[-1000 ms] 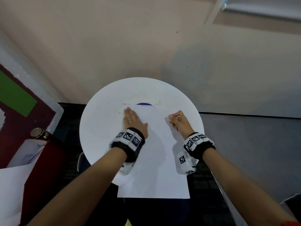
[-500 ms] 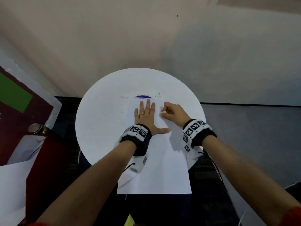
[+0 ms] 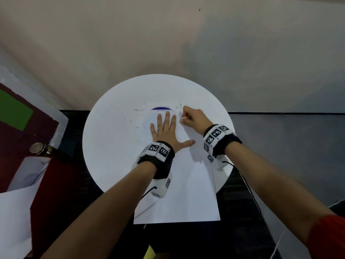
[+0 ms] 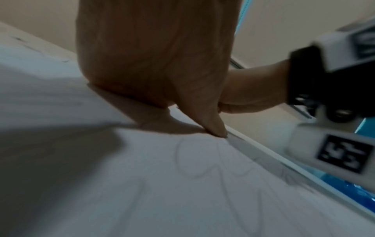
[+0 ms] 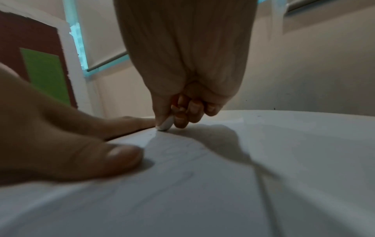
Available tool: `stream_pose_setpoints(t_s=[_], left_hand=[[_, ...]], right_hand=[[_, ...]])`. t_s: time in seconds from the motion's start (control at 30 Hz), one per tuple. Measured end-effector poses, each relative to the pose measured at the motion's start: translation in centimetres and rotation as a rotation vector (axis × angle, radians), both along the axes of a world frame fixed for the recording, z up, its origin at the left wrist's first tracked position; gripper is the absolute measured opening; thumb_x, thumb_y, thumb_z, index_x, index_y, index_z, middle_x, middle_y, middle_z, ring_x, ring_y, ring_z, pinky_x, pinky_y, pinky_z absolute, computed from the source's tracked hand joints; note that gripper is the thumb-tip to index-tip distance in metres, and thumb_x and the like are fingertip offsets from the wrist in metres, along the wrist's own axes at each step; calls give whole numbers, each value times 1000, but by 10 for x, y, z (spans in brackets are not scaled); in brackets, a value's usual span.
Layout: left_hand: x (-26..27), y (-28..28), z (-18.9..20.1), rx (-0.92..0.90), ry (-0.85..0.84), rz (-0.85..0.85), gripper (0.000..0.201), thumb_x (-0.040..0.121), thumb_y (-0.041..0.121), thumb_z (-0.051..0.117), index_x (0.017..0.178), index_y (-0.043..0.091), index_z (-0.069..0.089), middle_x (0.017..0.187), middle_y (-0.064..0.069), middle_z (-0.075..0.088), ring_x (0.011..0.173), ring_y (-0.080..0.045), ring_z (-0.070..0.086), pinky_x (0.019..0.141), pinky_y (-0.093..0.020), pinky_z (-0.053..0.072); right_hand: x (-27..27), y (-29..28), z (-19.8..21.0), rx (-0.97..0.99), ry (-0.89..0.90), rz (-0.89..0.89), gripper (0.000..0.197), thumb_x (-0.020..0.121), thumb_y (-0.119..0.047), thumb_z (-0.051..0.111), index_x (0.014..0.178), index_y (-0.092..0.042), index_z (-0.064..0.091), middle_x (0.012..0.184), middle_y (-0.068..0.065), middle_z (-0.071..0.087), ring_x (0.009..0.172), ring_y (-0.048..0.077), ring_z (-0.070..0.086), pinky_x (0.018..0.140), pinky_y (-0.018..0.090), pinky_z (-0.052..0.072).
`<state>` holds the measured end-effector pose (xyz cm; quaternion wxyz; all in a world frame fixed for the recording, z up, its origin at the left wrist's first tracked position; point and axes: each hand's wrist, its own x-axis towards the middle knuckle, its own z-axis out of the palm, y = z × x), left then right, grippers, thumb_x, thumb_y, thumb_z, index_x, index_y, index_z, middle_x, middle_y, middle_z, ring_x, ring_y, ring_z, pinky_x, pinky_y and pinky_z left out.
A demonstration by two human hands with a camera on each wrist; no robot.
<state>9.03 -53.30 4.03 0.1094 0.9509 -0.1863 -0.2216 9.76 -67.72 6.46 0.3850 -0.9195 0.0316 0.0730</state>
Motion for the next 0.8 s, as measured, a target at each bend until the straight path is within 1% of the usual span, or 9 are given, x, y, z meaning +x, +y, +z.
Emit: stream_pose_setpoints(t_s=[0.07,0.13,0.27,0.4,0.47,0.53,0.67,0.7,0.8], left_hand=[[1,-1,3,24,17,0,120,70,86,44,151,22,-18,156,2,-29,143,-26,-28,113,-53,-13],[4,-3,6,48,48,-7,123,69,86,46,151,21,-20,155,1,-31,142,-29,-29,113,-55,-12],[14,-6,13,94,102,-24,133,63,84,56,149,23,-25,153,-3,-36,140,-36,-31,111,-60,-9],[15,-7,13,113,122,-36,137,60,86,57,148,23,-27,152,-4,-38,139,-38,-32,109,-63,-10],[15,-8,12,100,124,-22,134,61,87,54,149,24,-25,152,-3,-37,139,-37,-33,110,-63,-11],[13,-11,9,82,106,6,124,67,87,47,149,26,-23,153,-2,-36,139,-36,-32,109,-63,-11],[10,-15,3,73,69,43,114,71,88,38,150,29,-19,154,-1,-34,140,-35,-32,108,-63,-13],[11,-14,3,77,72,37,114,70,88,38,150,31,-19,154,-1,-35,139,-35,-32,108,-63,-13],[11,-13,6,85,78,17,110,71,88,39,149,36,-18,153,-1,-36,139,-35,-33,108,-63,-13]], right_hand=[[6,2,0,-7,-17,-20,17,89,-9,56,80,-10,42,60,-4,43,62,18,39,64,28,34],[-6,1,-4,-37,-13,8,16,90,-8,52,81,-11,38,62,-6,43,64,19,40,63,29,34],[-26,-5,-9,-73,5,91,18,89,-8,54,80,-12,39,67,2,48,65,19,42,61,30,33],[0,-2,-3,-60,-6,6,17,88,-10,57,82,-13,42,61,-9,41,69,21,41,65,28,31],[8,1,-1,-32,-13,-31,16,89,-10,57,82,-13,42,61,-10,40,70,22,40,67,28,32],[1,0,-3,-37,6,-6,16,89,-9,55,82,-12,41,62,-5,43,70,22,41,66,28,33],[-16,-9,-5,-15,60,60,16,85,-6,56,76,-9,43,73,16,55,67,19,43,65,30,36],[-14,-11,-3,-13,51,38,17,84,-6,57,75,-9,43,72,15,55,66,18,42,64,29,35],[0,-11,0,-15,7,-55,17,85,-7,58,76,-11,44,62,0,47,64,18,40,58,27,33]])
